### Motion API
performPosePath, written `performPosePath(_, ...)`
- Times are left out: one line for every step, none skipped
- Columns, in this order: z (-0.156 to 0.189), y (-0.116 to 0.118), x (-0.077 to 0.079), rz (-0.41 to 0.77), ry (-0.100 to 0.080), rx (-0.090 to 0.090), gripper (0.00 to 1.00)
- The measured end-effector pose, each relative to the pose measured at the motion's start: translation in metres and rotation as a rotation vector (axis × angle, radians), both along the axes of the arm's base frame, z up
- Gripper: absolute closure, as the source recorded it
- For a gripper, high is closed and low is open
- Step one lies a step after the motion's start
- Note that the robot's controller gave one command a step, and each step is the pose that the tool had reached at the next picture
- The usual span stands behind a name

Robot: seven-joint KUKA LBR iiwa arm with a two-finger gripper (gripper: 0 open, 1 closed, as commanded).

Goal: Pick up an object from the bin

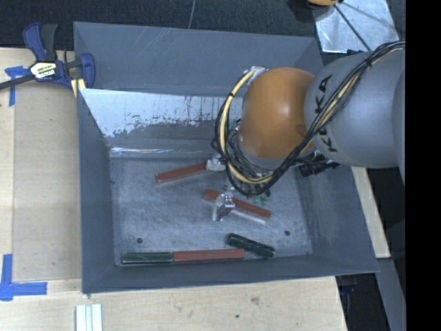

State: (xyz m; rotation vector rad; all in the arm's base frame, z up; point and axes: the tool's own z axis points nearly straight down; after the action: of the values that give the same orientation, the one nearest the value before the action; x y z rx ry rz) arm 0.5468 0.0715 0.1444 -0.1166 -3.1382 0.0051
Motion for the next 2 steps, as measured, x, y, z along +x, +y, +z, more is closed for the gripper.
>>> performPosePath(0.0032, 0.0053, 0.0002, 0.005, -0.004, 0.004, 1.0)
performPosePath(0.0032, 0.0053, 0.0002, 0.004, -0.004, 0.004, 0.0)
